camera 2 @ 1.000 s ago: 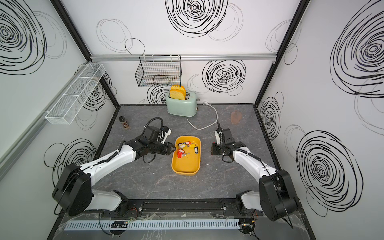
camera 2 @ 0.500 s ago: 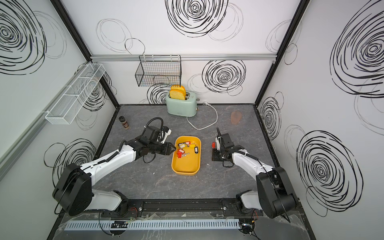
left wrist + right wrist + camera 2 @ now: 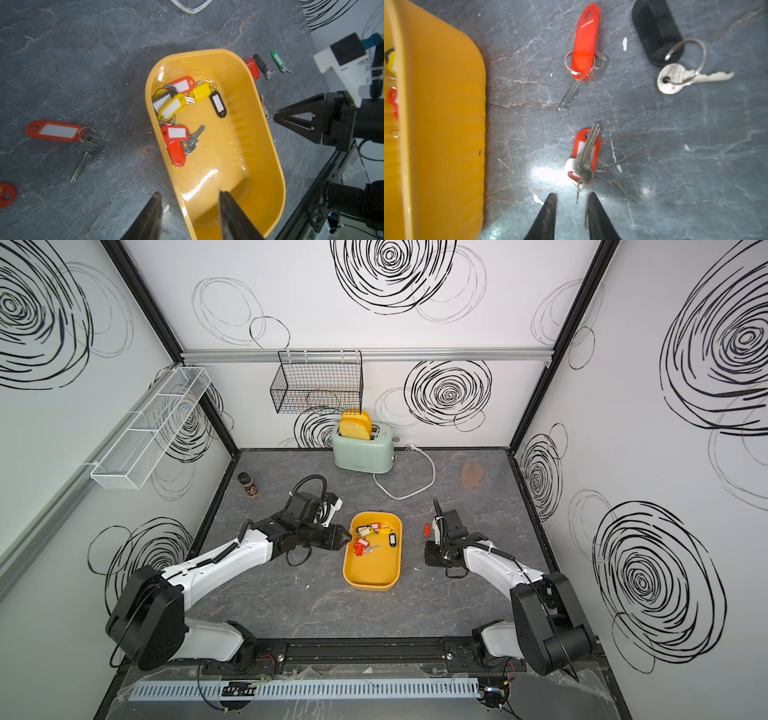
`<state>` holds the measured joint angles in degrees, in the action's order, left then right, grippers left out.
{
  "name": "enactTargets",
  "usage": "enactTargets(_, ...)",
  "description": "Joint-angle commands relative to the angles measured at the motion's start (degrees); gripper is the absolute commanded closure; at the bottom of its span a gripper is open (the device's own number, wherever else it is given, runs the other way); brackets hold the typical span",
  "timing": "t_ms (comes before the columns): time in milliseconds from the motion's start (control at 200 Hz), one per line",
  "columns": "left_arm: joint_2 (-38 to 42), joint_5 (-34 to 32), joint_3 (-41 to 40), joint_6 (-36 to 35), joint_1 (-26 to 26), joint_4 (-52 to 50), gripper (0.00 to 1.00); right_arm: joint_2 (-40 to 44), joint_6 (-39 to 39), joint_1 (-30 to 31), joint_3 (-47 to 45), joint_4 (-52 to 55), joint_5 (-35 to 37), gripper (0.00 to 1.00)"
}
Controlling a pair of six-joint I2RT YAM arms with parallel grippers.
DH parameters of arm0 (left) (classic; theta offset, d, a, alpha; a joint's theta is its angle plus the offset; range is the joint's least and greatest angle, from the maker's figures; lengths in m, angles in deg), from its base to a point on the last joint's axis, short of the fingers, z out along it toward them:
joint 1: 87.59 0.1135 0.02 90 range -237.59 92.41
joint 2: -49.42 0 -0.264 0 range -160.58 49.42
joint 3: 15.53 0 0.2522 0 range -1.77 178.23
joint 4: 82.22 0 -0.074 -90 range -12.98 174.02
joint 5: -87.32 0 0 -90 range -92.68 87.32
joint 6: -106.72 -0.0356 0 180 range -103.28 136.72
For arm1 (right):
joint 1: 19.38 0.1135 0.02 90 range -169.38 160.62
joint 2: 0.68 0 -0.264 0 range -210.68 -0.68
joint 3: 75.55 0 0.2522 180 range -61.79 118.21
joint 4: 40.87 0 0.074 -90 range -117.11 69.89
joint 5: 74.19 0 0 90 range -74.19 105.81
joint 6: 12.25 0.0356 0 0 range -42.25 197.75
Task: Take the keys out of the storage box
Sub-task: Place the key at the center of the board.
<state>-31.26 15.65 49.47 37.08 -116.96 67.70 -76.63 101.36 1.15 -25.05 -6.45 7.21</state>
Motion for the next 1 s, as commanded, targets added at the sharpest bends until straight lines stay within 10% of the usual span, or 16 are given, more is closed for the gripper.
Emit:
enactTargets(0,-0.2,-0.2,1.6,-0.5,-0.4,1.8,0.51,2.6,0.6,-0.1,0.6,2.1,0.5,0.71)
enactTargets(995,-18.2,-10.4,16.2,-6.6,-12.1,-6.7,0.60,13.2,-4.4,0.0,1.9,0.0,-7.1,0.72)
